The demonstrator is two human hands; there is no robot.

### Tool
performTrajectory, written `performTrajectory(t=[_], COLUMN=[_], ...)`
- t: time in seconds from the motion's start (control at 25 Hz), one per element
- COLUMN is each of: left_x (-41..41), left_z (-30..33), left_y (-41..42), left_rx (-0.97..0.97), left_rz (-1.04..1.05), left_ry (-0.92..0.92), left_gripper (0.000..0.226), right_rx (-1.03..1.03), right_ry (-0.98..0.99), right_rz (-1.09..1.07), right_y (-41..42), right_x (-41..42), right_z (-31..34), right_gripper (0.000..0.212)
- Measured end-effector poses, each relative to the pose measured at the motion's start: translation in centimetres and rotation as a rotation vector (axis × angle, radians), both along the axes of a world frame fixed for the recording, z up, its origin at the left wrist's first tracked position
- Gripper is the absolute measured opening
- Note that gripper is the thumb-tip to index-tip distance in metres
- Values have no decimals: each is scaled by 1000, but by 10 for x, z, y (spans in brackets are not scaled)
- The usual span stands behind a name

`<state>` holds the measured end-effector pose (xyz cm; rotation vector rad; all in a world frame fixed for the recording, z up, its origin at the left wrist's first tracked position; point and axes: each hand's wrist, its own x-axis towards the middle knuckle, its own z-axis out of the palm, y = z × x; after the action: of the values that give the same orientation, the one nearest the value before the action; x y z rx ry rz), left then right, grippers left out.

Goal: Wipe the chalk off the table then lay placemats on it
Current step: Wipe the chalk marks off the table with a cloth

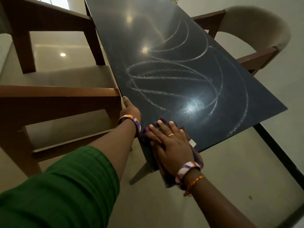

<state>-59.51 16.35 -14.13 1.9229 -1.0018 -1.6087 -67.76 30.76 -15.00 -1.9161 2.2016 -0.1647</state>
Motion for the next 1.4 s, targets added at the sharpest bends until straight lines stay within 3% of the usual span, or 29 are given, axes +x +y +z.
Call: performTrajectory(t=[0.24,0.4,0.48,0.56,0.68,0.76,0.92,1.0,1.2,1.4], left_x=[1,-2,-1,-2,-8,-4,-6,-5,-6,-5], left_z=[14,11,11,5,-3,5,20,24,21,15], left_y=[7,5,6,5,-1,4,11,13,8,9], left_rx=[53,65,51,-6,-98,-79,66,78,65,64], left_rz=[68,119,80,72,-24,-36,120,119,116,108], left_ry=[53,50,19,22,-57,-103,16,12,5,-49], left_gripper=[59,71,64,39,41,21,73,74,64,76], right_rx=[55,64,25,-6,17,40,25,-37,26,14], right_ry=[41,1,18,30,-3,10,-16,3,-5,-42], right_rz=[-379,-82,8,-110,-454,-449,-82,-83,-502,-100], right_y=[-56,-44,-12,-5,-29,-45,-4,7,-43,-20], right_x=[-84,-15,-19,-60,-110,-87,2,-23,-110,-14], right_z=[5,2,4,4,6,5,1,0,5,4], right_gripper=[49,54,57,54,47,50,60,61,50,50])
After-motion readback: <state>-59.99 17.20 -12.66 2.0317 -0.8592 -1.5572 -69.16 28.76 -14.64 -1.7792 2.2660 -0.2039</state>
